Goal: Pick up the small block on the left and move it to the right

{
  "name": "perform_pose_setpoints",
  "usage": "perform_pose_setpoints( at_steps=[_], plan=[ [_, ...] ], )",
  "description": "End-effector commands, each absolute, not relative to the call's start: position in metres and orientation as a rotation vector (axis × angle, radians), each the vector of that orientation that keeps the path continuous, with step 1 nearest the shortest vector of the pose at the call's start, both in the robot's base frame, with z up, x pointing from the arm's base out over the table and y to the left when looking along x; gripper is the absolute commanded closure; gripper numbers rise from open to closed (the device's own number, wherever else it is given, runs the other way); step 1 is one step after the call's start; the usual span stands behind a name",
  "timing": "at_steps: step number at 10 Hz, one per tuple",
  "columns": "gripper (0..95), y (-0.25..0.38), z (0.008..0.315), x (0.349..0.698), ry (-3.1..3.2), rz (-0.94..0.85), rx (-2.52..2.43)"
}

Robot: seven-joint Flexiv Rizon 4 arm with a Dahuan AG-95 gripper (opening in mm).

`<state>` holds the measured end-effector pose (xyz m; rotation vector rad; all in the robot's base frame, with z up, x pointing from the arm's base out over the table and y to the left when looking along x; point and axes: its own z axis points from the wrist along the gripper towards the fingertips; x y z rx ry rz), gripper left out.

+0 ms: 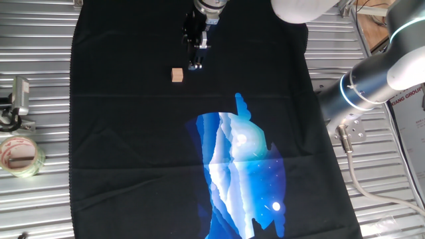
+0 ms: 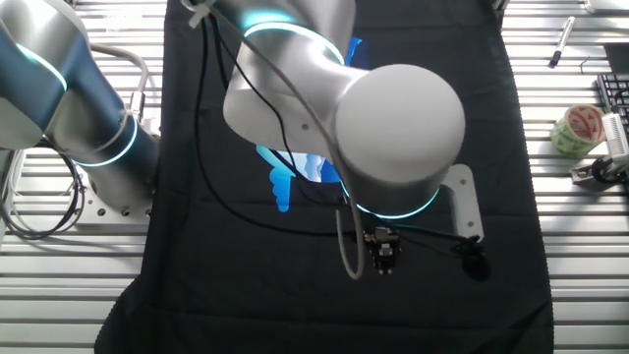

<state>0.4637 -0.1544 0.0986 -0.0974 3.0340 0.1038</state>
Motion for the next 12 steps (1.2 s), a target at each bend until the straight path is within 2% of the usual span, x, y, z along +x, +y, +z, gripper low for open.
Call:
perform_pose_setpoints(
  at_steps=[1, 4, 5, 6, 8, 9, 12],
  plan=[
    [38.0, -0.1535, 0.1002, 0.4626, 3.015, 0.234, -0.067],
    [38.0, -0.1535, 0.1003, 0.4625, 3.003, 0.405, 0.001],
    [38.0, -0.1535, 0.1004, 0.4625, 2.999, 0.339, -0.035],
    [38.0, -0.1535, 0.1005, 0.4624, 2.997, 0.159, -0.113],
    [38.0, -0.1533, 0.1005, 0.4617, 2.994, 0.071, -0.127],
    [57.0, -0.1532, 0.1005, 0.4614, 2.994, 0.065, -0.122],
    [57.0, -0.1532, 0.1005, 0.4612, 2.989, 0.054, -0.123]
  ],
)
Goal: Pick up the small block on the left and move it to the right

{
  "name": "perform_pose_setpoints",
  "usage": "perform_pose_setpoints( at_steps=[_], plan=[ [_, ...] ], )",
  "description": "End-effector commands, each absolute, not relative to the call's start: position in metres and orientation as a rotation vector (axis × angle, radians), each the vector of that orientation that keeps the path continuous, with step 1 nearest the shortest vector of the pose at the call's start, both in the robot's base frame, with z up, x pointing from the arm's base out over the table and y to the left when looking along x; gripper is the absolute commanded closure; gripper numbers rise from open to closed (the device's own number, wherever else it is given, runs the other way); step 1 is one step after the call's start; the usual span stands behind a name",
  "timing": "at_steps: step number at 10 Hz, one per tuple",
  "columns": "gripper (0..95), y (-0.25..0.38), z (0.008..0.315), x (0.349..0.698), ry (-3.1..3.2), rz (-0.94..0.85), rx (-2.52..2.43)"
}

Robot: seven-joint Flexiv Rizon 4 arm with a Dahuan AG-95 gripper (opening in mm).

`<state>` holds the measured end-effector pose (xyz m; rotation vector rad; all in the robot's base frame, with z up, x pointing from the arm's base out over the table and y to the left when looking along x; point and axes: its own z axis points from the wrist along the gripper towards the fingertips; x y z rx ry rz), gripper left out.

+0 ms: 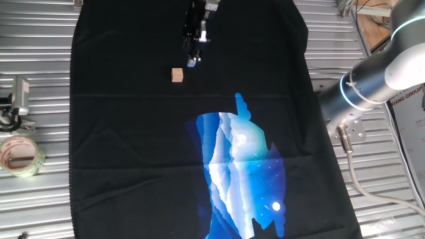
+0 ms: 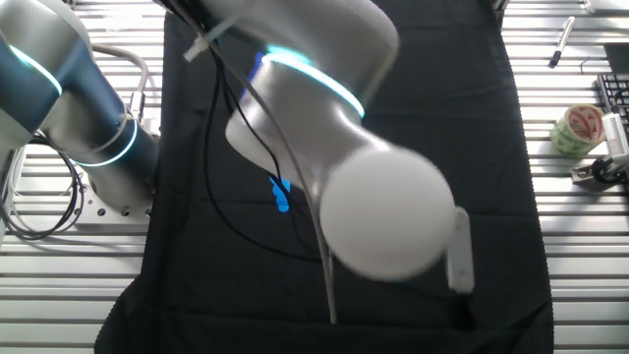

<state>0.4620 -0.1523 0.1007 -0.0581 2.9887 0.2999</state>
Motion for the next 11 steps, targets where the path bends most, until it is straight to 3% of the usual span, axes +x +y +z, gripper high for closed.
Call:
perform_pose_setpoints(
  at_steps=[1, 11],
  plan=[
    [57.0, -0.1533, 0.1006, 0.4611, 2.990, 0.050, -0.125],
    [57.0, -0.1529, 0.1024, 0.4522, 3.009, -0.003, -0.205]
  ],
)
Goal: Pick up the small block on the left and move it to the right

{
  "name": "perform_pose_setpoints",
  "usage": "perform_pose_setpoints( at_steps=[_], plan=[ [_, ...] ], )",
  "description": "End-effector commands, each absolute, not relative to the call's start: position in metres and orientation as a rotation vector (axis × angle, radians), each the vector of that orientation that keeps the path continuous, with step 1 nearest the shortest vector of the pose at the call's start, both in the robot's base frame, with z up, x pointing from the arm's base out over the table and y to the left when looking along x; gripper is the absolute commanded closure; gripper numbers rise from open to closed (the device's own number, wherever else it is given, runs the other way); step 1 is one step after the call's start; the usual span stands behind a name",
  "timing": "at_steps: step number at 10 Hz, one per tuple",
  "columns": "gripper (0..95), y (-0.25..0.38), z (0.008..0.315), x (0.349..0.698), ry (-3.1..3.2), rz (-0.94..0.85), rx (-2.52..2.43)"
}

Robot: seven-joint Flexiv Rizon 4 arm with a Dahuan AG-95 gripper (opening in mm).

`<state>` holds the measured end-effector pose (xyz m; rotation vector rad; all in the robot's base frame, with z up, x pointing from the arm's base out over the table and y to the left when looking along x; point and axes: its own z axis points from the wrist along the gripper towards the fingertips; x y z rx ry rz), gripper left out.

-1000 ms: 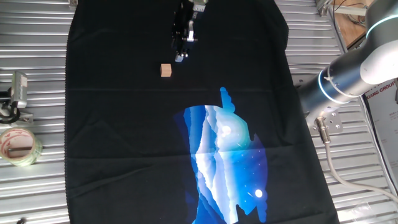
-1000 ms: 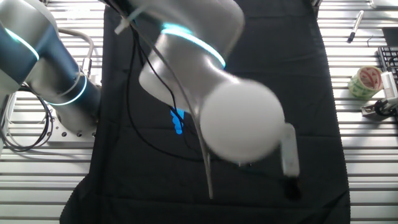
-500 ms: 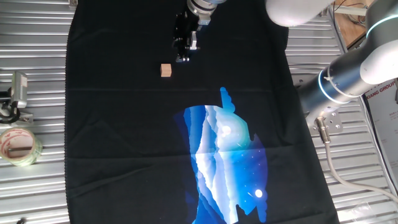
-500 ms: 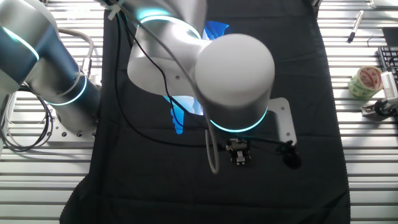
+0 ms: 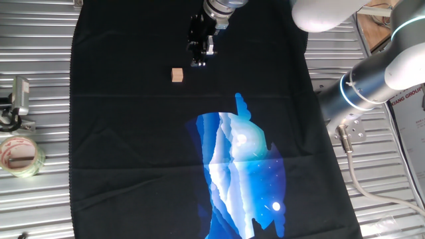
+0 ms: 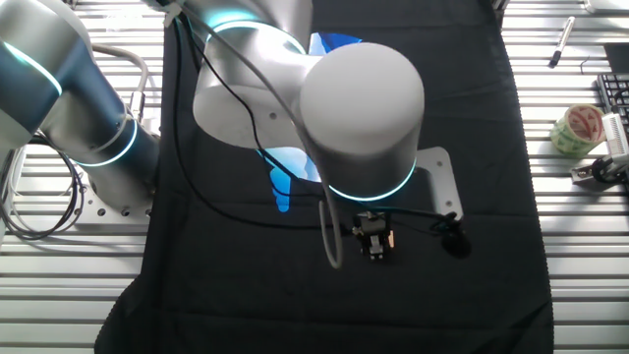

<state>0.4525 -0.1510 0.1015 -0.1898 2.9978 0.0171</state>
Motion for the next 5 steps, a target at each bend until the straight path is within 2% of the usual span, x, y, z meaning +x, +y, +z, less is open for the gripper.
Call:
perform_pose_setpoints(
  at_steps=[1, 5],
  plan=[
    [57.0, -0.1542, 0.1041, 0.4518, 3.014, 0.000, -0.213],
    [57.0, -0.1553, 0.1062, 0.4520, 3.051, -0.017, -0.205]
  ],
)
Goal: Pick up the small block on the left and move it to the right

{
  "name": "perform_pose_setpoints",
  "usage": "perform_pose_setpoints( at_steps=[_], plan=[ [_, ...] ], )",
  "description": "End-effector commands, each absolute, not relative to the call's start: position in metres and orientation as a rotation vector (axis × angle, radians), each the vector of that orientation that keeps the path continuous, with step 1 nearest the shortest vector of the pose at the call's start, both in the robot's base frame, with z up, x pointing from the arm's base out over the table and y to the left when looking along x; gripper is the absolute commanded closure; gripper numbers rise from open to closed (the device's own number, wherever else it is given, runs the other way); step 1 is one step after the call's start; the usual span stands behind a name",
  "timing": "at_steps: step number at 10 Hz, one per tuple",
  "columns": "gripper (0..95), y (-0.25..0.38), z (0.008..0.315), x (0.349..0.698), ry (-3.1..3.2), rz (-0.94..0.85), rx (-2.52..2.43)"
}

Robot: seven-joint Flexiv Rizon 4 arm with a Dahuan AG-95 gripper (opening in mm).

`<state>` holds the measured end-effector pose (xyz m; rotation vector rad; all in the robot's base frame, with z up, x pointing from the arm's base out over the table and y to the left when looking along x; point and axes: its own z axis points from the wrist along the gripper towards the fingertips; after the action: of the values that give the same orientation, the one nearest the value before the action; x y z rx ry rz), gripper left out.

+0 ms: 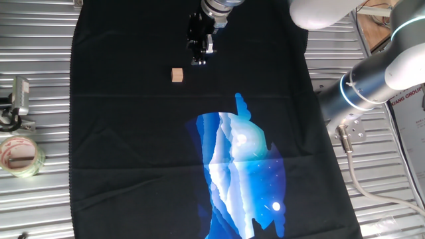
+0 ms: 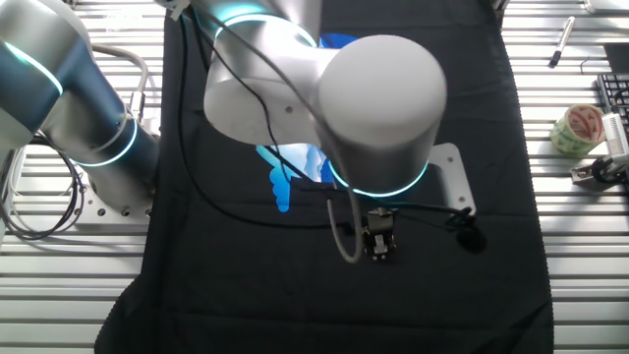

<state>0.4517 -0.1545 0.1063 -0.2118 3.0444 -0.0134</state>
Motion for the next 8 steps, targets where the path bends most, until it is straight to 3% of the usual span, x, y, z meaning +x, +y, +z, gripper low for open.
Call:
perform_pose_setpoints(
  at_steps=[1, 4, 5, 6, 7, 8],
  plan=[
    [57.0, -0.1556, 0.1069, 0.4521, 3.056, -0.020, -0.193],
    [57.0, -0.1556, 0.1069, 0.4521, 3.058, -0.023, -0.186],
    [76.0, -0.1556, 0.1069, 0.4521, 3.056, -0.019, -0.199],
    [76.0, -0.1556, 0.1069, 0.4521, 3.057, -0.021, -0.189],
    [95.0, -0.1556, 0.1069, 0.4520, 3.058, -0.025, -0.175],
    [95.0, -0.1555, 0.1069, 0.4520, 3.058, -0.026, -0.176]
  ],
)
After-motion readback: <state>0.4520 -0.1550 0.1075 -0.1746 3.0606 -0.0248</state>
